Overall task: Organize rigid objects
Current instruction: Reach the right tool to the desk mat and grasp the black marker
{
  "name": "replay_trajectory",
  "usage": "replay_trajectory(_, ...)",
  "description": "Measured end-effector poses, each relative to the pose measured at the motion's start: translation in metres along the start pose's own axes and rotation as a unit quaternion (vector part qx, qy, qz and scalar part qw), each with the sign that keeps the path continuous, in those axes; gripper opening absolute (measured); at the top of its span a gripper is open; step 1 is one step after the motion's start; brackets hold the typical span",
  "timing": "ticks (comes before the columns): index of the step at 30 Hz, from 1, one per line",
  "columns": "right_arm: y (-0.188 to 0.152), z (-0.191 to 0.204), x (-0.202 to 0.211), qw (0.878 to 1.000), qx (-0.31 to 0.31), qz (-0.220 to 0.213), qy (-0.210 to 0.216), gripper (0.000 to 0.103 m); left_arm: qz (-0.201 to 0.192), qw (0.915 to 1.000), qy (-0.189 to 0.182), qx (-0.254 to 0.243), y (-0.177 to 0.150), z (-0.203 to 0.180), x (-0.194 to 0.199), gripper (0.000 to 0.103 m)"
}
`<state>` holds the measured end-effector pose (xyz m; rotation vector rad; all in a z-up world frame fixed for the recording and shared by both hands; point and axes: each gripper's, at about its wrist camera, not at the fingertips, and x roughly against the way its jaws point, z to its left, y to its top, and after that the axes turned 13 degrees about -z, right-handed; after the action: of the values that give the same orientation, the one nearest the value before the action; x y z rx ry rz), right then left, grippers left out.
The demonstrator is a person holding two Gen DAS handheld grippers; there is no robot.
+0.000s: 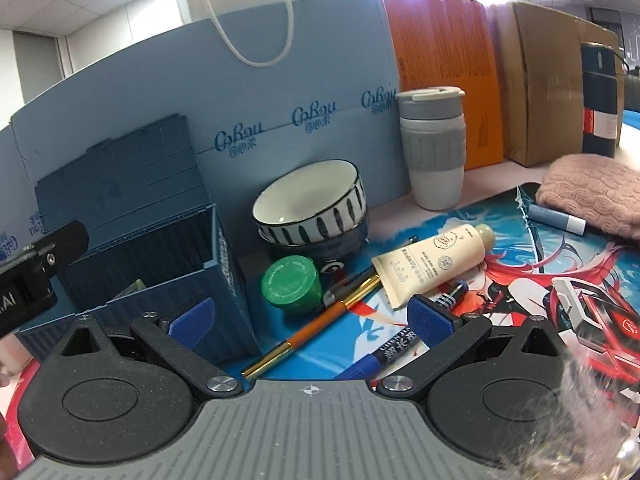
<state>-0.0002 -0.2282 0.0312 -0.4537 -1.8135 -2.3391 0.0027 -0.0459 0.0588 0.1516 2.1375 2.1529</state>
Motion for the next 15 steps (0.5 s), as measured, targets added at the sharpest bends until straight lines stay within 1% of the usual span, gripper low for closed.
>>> replay_trajectory(4, 0.002, -0.006, -0.003, 1.000, 0.001, 0.005, -0.009, 0.103, 0.017, 0.9998, -0.008, 0.005, 0.004, -0.004, -0.007, 0.103)
replay_trajectory(7, 0.003, -0.013, -0.010, 1.000, -0.003, 0.021, -0.021, 0.103, 0.041, 0.9987, -0.023, 0.018, 0.008, -0.005, -0.015, 0.103)
replay_trajectory(10, 0.003, -0.021, -0.016, 0.999, -0.014, 0.038, -0.018, 0.103, 0.061, 0.9973, -0.037, 0.013, 0.010, -0.010, -0.021, 0.103)
replay_trajectory(13, 0.009, -0.036, -0.024, 0.998, -0.033, 0.044, -0.026, 0.103, 0.076, 0.9948, -0.063, 0.025, 0.013, -0.008, -0.024, 0.103)
replay_trajectory(15, 0.015, -0.053, -0.030, 0.996, -0.069, 0.051, -0.025, 0.103, 0.097, 0.9909, -0.085, 0.039, 0.014, -0.006, -0.027, 0.103)
